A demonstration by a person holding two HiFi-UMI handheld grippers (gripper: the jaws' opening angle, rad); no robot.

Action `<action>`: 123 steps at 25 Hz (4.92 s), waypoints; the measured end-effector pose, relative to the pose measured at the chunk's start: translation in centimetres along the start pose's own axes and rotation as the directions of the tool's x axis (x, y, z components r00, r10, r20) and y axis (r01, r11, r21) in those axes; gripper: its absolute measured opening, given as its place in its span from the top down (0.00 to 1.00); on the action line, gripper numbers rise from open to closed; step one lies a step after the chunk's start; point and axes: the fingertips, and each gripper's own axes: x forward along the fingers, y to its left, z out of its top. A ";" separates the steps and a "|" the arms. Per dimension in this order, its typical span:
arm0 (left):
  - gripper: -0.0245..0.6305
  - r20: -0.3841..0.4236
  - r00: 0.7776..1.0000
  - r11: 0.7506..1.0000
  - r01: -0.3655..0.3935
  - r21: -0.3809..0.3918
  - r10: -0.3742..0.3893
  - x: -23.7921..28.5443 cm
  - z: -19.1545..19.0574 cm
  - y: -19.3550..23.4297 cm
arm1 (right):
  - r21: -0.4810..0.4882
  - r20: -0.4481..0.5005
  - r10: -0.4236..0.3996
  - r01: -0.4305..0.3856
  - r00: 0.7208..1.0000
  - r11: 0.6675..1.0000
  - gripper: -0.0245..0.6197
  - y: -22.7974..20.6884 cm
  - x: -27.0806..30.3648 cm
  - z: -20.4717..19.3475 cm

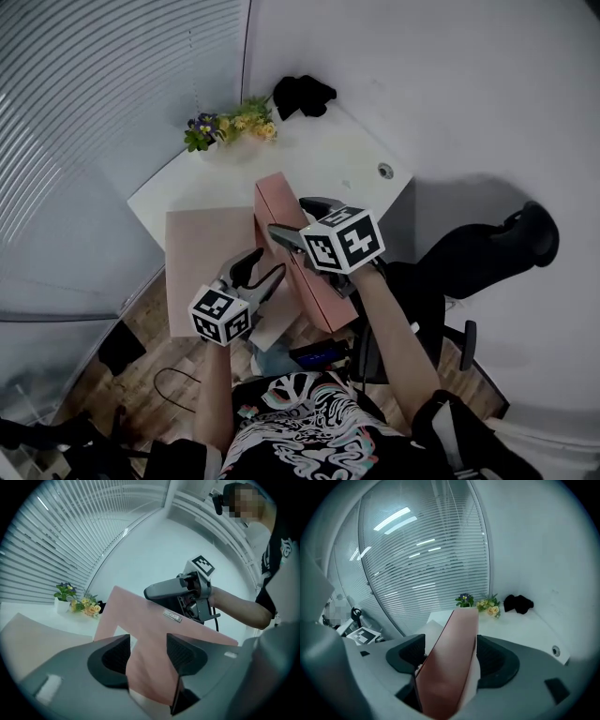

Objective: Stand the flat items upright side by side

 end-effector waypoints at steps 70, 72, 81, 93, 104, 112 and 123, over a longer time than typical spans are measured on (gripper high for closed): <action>0.64 -0.057 0.995 0.996 0.084 0.036 -0.082 1.2 -0.4 -3.4 | 0.063 0.196 -0.204 0.195 0.959 0.979 0.48 -2.3 -3.3 3.6; 0.64 -0.061 0.994 0.995 0.090 0.039 -0.088 1.1 -0.5 -3.7 | 0.067 0.222 -0.209 0.199 0.952 0.978 0.48 -2.2 -3.6 3.8; 0.64 -0.056 0.994 0.994 0.098 0.038 -0.096 1.2 -0.4 -4.4 | 0.088 0.312 -0.233 0.216 0.921 0.972 0.48 -2.3 -4.9 4.5; 0.65 -0.026 0.991 0.992 0.128 -0.015 -0.129 1.1 -0.7 -5.4 | 0.089 0.455 -0.229 0.212 0.861 0.973 0.48 -2.4 -7.0 4.9; 0.65 -0.047 0.990 0.991 0.132 -0.010 -0.132 0.7 -1.3 -6.4 | 0.064 0.620 -0.249 0.269 0.744 0.961 0.48 -1.8 -9.0 4.8; 0.65 -0.073 0.989 0.992 0.127 0.011 -0.126 1.2 -1.8 -6.9 | 0.045 0.661 -0.231 0.270 0.714 0.962 0.48 -1.2 -9.8 4.1; 0.66 -0.107 0.989 0.994 0.106 0.022 -0.103 0.7 -3.1 -7.2 | 0.045 0.719 -0.240 0.301 0.652 0.952 0.48 -0.1 -11.1 2.7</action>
